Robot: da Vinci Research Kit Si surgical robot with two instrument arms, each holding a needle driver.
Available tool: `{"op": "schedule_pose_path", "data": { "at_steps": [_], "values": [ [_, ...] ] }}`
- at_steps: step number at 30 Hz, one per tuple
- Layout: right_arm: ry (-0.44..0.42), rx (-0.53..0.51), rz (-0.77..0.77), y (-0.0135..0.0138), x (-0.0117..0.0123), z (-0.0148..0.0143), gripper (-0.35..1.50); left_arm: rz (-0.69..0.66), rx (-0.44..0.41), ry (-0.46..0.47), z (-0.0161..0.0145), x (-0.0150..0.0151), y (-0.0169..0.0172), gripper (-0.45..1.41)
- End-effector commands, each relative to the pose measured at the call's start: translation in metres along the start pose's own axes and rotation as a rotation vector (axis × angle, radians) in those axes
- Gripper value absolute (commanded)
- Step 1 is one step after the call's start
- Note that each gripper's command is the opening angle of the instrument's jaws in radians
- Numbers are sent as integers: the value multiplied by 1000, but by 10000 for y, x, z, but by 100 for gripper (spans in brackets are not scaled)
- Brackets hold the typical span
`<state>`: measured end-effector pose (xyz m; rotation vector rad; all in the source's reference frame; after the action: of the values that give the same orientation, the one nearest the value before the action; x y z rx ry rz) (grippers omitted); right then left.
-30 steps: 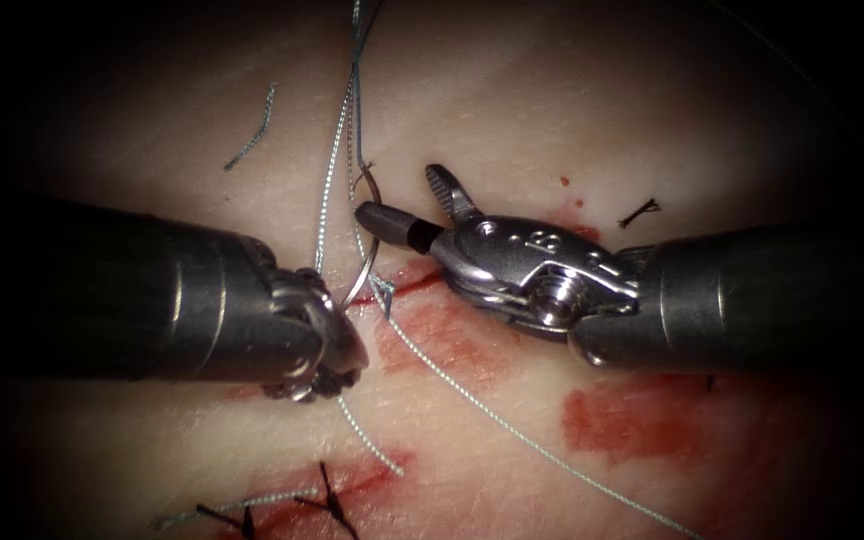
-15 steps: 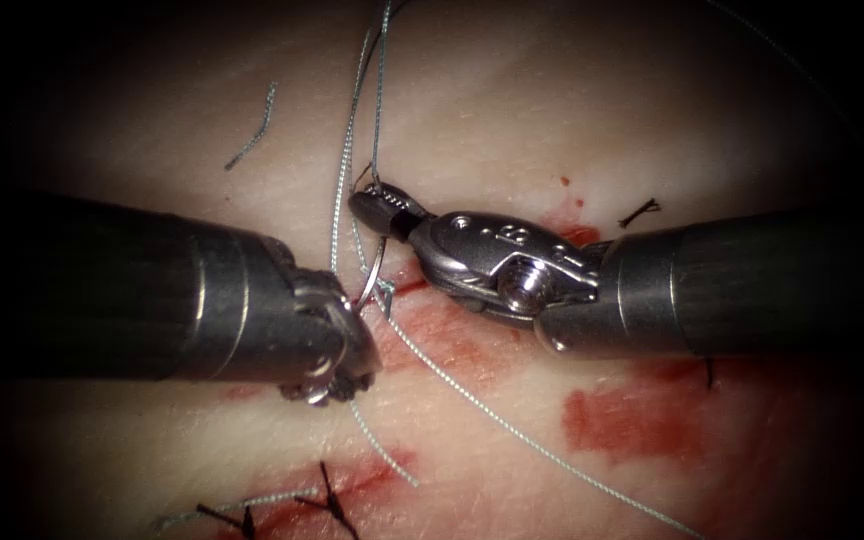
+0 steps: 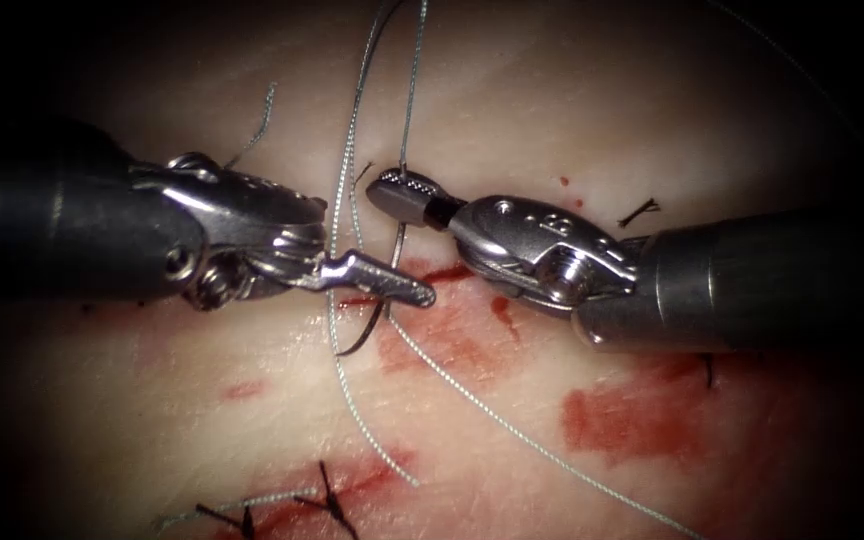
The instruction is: Wound Closure
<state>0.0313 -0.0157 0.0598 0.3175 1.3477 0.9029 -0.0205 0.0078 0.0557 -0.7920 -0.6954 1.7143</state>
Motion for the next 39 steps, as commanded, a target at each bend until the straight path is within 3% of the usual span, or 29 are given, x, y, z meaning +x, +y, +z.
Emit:
{"op": "schedule_pose_path", "data": {
  "at_steps": [1,4,7,10,12,14,19,21,28,29,30,31,32,34,35,36,39],
  "values": [
    [60,-14,-3,2,-5,-3,-35,-18,-37,19,5,0,-8,125],
    [166,-8,-23,7,1,-14,-35,-42,-133,62,4,2,-34,138],
    [176,89,-73,14,7,-16,-35,-74,-246,64,10,-2,-63,128],
    [212,-28,-60,13,8,-16,-35,-105,-310,59,23,-9,-85,126],
    [212,-26,-116,10,7,-18,-35,-128,-356,38,32,-15,-96,123],
    [208,-5,-142,7,7,-18,-35,-145,-371,25,38,-23,-102,111],
    [282,49,-223,4,11,-12,-35,-182,-382,0,53,-42,-105,108],
    [322,60,-273,6,10,-12,-35,-184,-390,-12,53,-42,-99,105],
    [338,45,-288,9,8,-25,-35,-208,-409,-34,34,-29,-79,96],
    [339,38,-280,10,8,-26,-35,-212,-410,-36,32,-26,-75,96],
    [304,-76,-257,9,9,-33,-35,-216,-413,-39,30,-23,-71,100],
    [273,-102,-250,9,10,-34,-35,-217,-414,-40,30,-21,-70,100],
    [249,-97,-242,10,10,-34,-35,-207,-411,-34,29,-20,-71,101],
    [306,31,-377,18,6,-36,-35,-93,-415,-16,26,-18,-75,103],
    [352,44,-409,21,5,-36,-35,-41,-416,-7,25,-17,-75,103],
    [454,54,-408,29,2,-37,-35,24,-419,4,21,-13,-72,103],
    [464,37,-402,43,-3,-39,-35,117,-423,23,14,-1,-58,110]
  ]
}}
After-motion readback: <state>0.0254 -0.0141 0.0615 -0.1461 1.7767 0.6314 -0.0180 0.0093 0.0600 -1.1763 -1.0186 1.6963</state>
